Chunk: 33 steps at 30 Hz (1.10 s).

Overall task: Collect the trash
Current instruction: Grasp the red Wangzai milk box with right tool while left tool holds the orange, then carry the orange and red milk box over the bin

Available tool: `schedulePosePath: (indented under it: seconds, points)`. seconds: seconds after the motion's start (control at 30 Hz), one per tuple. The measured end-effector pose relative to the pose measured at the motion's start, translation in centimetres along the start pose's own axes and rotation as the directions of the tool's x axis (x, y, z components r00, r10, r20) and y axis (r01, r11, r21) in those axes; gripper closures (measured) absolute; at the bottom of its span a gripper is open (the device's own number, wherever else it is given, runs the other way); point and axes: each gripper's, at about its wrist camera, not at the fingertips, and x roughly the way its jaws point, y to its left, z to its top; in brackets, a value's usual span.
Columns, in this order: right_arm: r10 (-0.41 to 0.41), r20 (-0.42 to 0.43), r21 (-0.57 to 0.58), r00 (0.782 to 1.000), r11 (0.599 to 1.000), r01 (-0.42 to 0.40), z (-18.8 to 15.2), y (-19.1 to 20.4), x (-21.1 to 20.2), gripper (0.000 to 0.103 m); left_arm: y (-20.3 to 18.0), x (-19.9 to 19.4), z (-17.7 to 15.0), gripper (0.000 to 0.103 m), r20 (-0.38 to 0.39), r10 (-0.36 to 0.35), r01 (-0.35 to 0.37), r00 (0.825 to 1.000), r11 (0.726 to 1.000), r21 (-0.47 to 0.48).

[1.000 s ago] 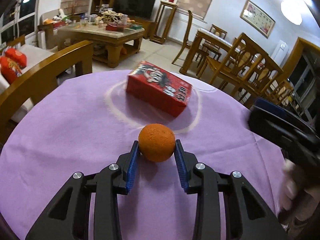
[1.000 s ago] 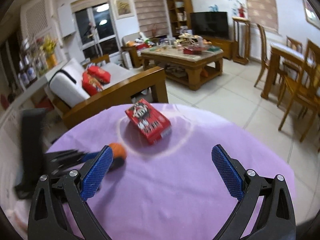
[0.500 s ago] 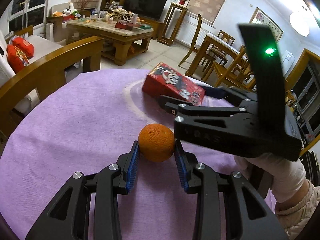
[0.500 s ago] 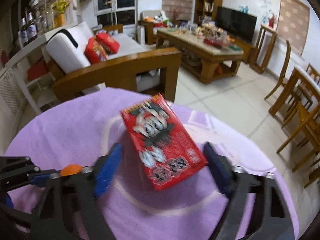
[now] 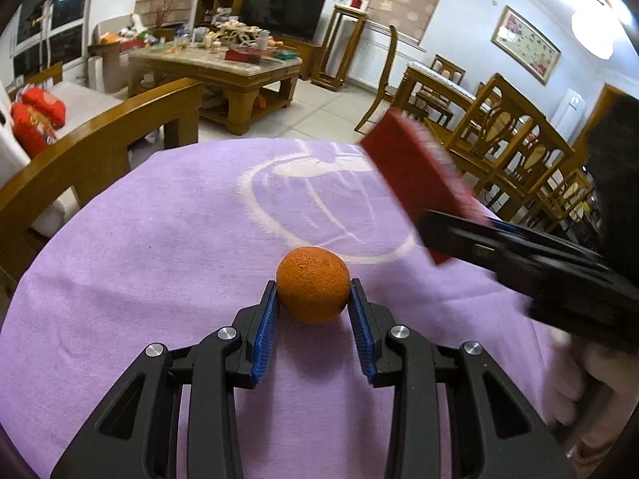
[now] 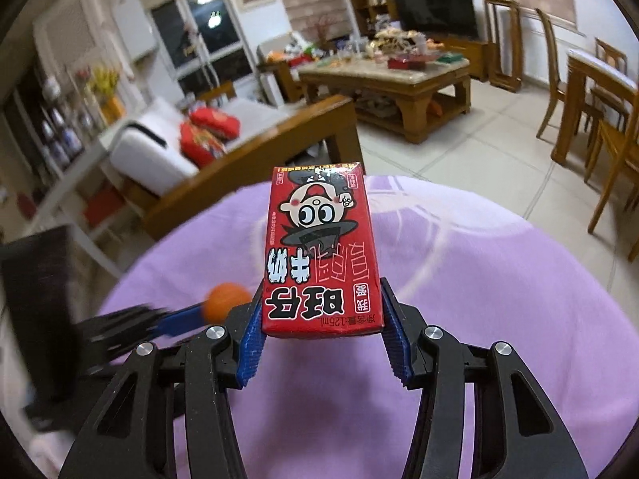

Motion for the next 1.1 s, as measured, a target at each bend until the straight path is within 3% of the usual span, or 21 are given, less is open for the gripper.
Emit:
schedulePosePath:
  seconds: [0.2, 0.47, 0.73, 1.1]
  points:
    - [0.043, 0.175, 0.158, 0.984, 0.985, -0.071, -4.8, -1.5, -8.8, 0.052, -2.7, -2.4, -0.6, 0.068, 0.071, -0.017, 0.011, 0.997, 0.996, 0.086]
    - [0.076, 0.386, 0.265, 0.919, 0.945, -0.19, -13.9, -4.1, -19.9, 0.052, -9.4, -8.4, -4.0, 0.068, 0.147, -0.071, 0.039, 0.987, 0.977, 0.211]
    - [0.013, 0.496, 0.298, 0.868, 0.937, -0.184, -21.2, -7.2, -28.2, 0.052, -16.2, -11.3, -7.7, 0.068, 0.168, -0.143, 0.086, 0.975, 0.947, 0.309]
    - [-0.12, 0.561, 0.403, 0.819, 0.904, -0.144, -27.9, -14.0, -36.1, 0.052, -24.0, -10.4, -10.5, 0.068, 0.121, -0.215, 0.146, 0.969, 0.894, 0.423]
